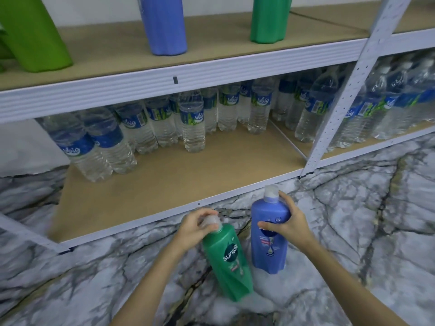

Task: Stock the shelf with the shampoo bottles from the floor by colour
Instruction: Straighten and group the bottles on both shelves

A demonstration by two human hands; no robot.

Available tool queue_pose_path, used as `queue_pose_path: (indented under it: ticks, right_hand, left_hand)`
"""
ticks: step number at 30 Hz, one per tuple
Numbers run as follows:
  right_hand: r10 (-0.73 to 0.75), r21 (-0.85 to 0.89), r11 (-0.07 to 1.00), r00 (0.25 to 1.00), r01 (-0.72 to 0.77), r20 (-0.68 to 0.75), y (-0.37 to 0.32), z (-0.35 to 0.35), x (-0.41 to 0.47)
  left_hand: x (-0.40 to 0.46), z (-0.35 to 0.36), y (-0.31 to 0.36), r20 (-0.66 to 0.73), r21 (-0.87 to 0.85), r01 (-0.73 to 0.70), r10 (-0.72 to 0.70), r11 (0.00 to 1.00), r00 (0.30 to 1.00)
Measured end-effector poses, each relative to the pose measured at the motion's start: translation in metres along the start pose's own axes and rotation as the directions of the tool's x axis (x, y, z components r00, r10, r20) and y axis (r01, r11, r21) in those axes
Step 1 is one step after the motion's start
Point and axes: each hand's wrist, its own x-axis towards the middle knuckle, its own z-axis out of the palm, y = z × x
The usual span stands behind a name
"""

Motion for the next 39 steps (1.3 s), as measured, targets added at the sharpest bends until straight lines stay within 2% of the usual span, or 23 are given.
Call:
queue_pose_path:
  ticks: [2,6,10,13,18,23,28,32,36,39]
  right_hand:
    - [-0.029,0.010,1.000,0.999,0.029,-0.039,-0.006,0.003,0.002]
    - [-0.062,0.021,0.998,0.992,0.064,-0.111,-0.013,0.010,0.002]
    - [-0.093,0.015,0.995,0.982,0.097,-0.166,-0.014,0.013,-0.002]
    - [-0.096,0.028,0.994,0.977,0.103,-0.192,-0.015,0.012,-0.006]
    - [-0.138,0.013,0.990,0.974,0.143,-0.179,-0.022,0.008,-0.011]
    - [-0.165,0.012,0.985,0.965,0.171,-0.202,-0.022,0.007,-0.013]
    - [-0.151,-0.042,0.988,0.964,0.145,-0.217,-0.028,0.010,-0.011]
    - [-0.182,-0.118,0.981,0.951,0.156,-0.250,-0.046,0.007,-0.007]
    - [-0.252,-0.166,0.963,0.922,0.210,-0.293,-0.090,-0.001,-0.003]
    - [-0.346,-0.200,0.935,0.876,0.292,-0.338,-0.133,-0.014,-0.005]
  left_hand:
    - [0.007,-0.005,0.009,-0.057,0.073,-0.093,0.097,0.993,0.994]
    - [0.013,-0.002,0.015,-0.074,0.269,-0.231,0.259,0.935,0.963]
    - [0.004,0.015,0.008,-0.184,0.312,-0.300,0.367,0.901,0.912]
    - [-0.005,0.022,0.001,-0.230,0.278,-0.291,0.358,0.915,0.905]
    - [-0.008,0.028,-0.016,-0.162,0.296,-0.201,0.256,0.934,0.953]
    - [-0.002,0.038,-0.022,-0.138,0.277,-0.189,0.233,0.942,0.963]
    - [0.003,0.042,-0.016,-0.202,0.244,-0.184,0.235,0.952,0.951]
    - [0.006,0.025,0.011,-0.242,0.286,-0.203,0.275,0.937,0.931]
    - [0.007,-0.005,0.065,-0.216,0.293,-0.267,0.335,0.918,0.917]
    - [0.007,-0.021,0.124,-0.302,0.309,-0.357,0.447,0.881,0.842]
